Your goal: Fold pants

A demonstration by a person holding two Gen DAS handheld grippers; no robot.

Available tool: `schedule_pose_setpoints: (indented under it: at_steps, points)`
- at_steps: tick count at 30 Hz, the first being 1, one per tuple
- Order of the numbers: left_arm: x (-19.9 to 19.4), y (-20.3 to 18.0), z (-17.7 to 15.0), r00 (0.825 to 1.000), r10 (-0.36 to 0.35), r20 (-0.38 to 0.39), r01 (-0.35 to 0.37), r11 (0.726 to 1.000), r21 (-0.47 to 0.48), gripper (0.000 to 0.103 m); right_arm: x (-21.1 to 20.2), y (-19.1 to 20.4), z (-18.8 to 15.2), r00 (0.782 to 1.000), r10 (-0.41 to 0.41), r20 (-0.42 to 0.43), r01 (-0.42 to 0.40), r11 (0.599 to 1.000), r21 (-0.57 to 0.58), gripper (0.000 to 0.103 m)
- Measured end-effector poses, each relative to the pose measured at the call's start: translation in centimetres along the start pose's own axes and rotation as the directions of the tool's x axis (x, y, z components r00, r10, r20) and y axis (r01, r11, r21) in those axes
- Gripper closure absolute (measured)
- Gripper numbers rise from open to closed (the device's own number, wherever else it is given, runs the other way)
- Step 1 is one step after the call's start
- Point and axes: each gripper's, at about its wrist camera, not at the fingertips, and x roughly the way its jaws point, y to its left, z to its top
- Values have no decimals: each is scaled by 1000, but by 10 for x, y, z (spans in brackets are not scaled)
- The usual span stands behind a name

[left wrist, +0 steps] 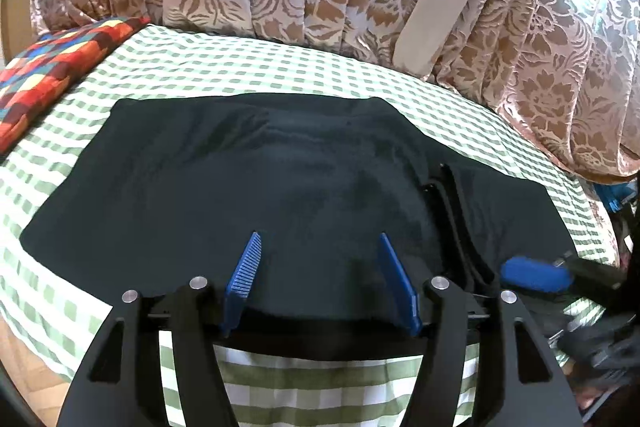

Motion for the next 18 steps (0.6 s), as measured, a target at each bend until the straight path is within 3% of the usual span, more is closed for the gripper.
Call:
schedule_pose_setpoints:
  at_steps: [5,8,9,18]
  points:
    - [-4,5,0,1000,22,5,-22,1000,-14,43,-4,-13,7,999,-30,14,30,998,57,75]
    - [-8,10,0,999,44,15,-44,999,-21,37,29,-22,-7,992,-57,-117,67,994,82,73]
    - [-9,12,0,999,50,18,-49,998,-24,37,35,-25,-11,991,-51,-125,62,994,92,73]
    - [-22,42,-2,988,154,13,-152,985,-79,37,33,-36,-19,997,38,-74,-27,989,148,67]
